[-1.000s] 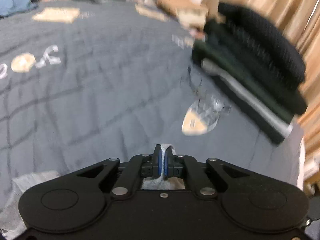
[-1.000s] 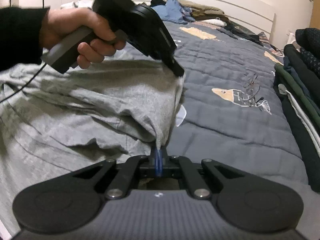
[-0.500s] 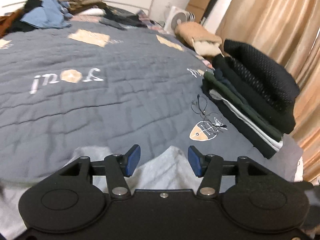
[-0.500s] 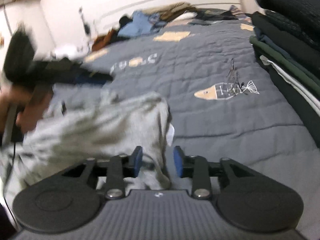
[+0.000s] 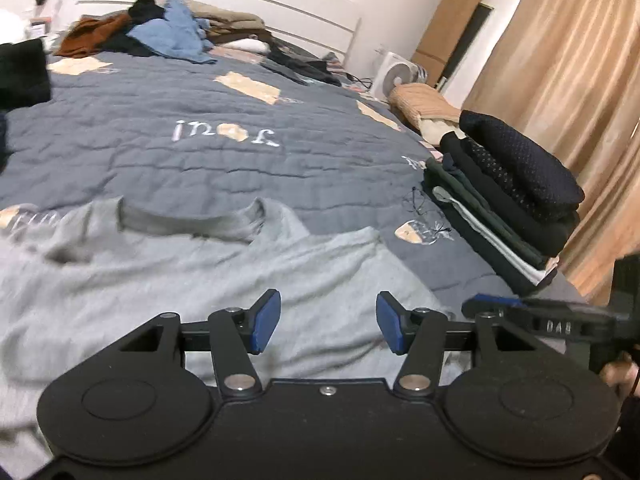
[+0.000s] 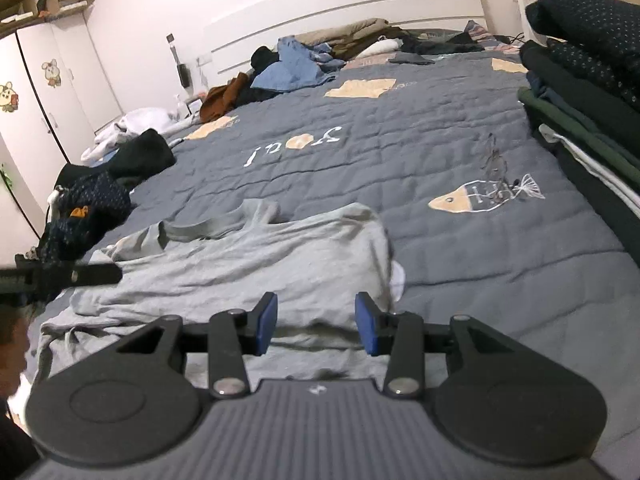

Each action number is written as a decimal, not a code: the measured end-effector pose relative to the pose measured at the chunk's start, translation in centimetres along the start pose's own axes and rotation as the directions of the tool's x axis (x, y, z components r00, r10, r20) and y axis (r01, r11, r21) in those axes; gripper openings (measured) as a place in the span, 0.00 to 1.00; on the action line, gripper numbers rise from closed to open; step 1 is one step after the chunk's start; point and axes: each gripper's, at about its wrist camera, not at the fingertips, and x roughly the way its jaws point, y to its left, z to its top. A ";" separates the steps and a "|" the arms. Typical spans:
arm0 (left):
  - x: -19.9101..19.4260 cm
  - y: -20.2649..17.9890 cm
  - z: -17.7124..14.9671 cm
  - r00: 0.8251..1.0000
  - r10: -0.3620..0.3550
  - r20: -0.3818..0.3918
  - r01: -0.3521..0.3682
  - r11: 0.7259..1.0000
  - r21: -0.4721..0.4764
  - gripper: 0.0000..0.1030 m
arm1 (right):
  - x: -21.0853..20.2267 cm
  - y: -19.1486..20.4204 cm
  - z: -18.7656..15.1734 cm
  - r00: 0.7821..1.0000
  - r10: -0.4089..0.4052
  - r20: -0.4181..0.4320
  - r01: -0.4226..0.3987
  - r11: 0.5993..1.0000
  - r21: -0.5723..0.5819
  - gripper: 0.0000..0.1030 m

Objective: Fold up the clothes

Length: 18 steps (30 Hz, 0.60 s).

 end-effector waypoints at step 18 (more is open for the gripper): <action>-4.7 1.7 -2.9 0.998 0.064 0.019 -0.065 0.994 0.087 0.57 | 1.4 7.1 0.0 1.000 -0.017 -0.022 0.015 0.998 -0.059 0.41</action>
